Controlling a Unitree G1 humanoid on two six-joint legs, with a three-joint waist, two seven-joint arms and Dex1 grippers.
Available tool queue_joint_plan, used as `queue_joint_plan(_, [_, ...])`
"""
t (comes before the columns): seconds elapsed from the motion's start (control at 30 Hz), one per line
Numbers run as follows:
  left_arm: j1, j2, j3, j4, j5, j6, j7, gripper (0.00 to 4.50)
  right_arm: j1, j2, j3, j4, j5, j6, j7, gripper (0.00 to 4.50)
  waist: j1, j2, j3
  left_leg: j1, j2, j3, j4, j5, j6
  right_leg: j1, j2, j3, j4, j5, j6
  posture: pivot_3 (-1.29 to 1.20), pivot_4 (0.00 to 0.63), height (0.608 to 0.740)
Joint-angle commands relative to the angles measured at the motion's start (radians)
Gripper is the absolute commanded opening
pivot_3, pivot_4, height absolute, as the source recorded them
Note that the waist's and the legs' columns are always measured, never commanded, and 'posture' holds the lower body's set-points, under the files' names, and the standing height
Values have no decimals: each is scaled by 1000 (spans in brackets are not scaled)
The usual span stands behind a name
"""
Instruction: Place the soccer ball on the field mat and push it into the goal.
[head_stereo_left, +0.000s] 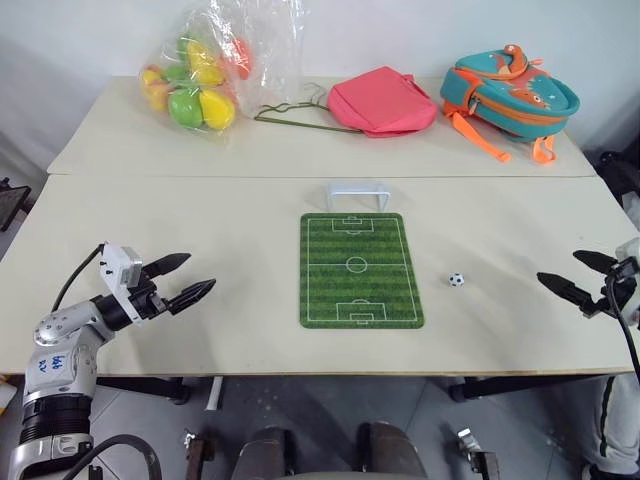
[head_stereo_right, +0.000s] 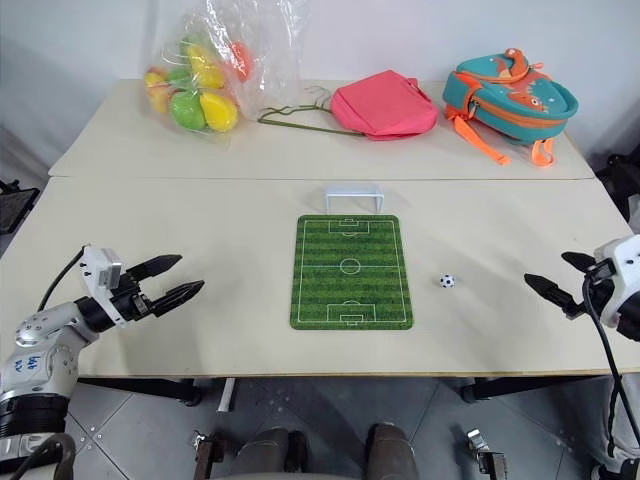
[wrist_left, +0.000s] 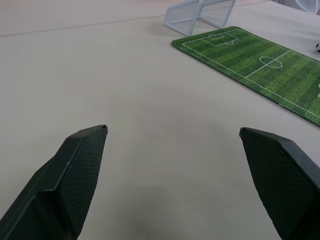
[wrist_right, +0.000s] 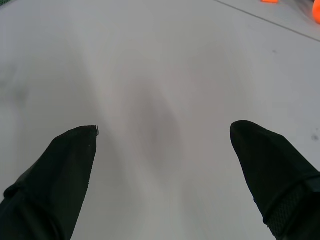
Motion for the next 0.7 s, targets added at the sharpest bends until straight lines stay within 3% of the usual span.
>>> queue_joint_plan(0.03, [8, 37, 19, -39, -33, 49, -29, 4500, -8, -9, -23, 3, 14, 7, -6, 4448, 0, 0, 0, 0, 0, 0, 0, 0, 0, 0, 0, 0, 0, 0, 0, 0, 150, 740])
queue_joint_plan(0.4, [15, 38, 27, -135, -55, 148, 7, 4500, -31, -54, 23, -129, 2, 109, 11, 4448, 0, 0, 0, 0, 1, -1, 1, 0, 0, 0, 0, 0, 1, 0, 0, 0, 150, 740])
queue_joint_plan(0.53, [-38, 6, -1, -128, -74, 63, -101, 4500, -133, -69, 164, -245, -8, 169, 133, 4448, -3, 1, 0, 0, 2, 0, 2, 0, 0, 0, 0, 1, 1, 0, 0, 0, 150, 740])
queue_joint_plan(0.7, [-84, -52, -1, -98, -110, -19, -192, 4500, -251, -40, 301, -170, -68, 129, 240, 4448, 4, 0, 0, -2, 0, -1, 4, -1, 0, 0, 1, -1, 1, 0, 0, 0, 150, 740])
